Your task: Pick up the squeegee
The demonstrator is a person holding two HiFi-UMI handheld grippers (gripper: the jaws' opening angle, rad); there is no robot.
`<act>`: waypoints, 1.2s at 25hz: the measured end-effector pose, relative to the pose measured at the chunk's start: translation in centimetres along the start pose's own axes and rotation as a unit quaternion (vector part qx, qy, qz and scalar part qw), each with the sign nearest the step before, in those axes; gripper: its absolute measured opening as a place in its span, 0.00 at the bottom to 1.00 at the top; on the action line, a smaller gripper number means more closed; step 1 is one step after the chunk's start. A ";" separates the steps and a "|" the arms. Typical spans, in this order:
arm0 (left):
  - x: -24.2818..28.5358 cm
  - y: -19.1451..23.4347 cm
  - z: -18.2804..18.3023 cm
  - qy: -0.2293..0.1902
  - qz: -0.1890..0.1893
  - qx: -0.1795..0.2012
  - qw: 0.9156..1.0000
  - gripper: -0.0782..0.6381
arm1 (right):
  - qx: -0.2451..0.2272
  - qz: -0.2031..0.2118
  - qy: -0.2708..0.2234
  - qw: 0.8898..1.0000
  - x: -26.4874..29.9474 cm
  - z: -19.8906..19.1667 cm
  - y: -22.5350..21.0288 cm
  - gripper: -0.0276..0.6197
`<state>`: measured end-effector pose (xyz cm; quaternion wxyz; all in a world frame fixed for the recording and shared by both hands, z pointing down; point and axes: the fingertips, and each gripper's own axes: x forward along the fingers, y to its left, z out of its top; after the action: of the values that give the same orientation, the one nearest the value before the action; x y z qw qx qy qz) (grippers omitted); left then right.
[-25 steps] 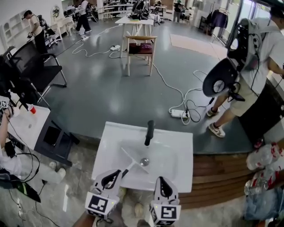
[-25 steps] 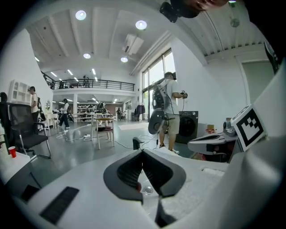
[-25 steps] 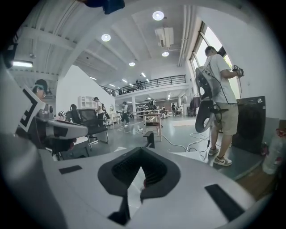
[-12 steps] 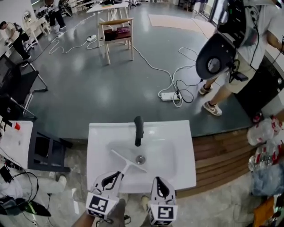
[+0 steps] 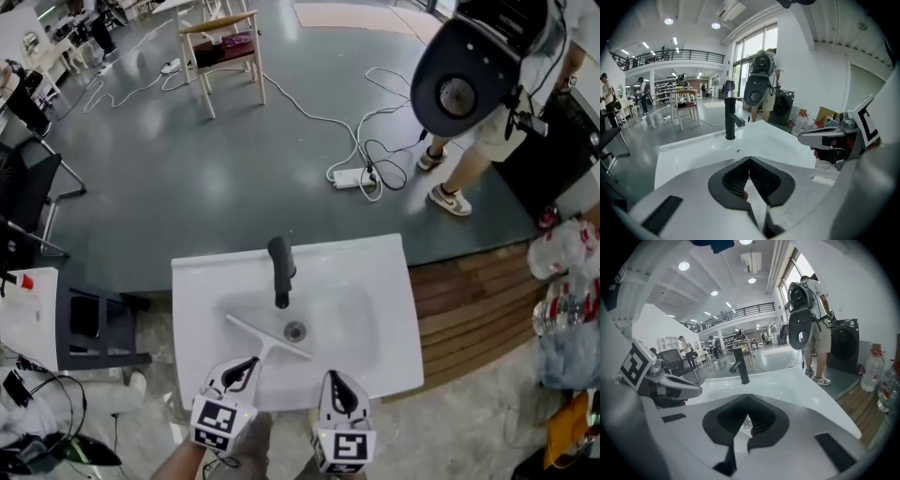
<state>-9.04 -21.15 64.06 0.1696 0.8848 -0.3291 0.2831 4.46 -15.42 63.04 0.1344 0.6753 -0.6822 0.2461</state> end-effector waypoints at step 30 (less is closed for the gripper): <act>9.8 1.7 -11.8 0.257 -0.001 -0.002 0.966 0.33 | 0.026 -0.013 0.014 0.999 2.6 -1.8 -2.5 0.04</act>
<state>-8.69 -21.40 79.45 0.2507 0.7822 -0.2737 0.5004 6.55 -16.63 66.26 0.1291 0.6843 -0.6644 0.2714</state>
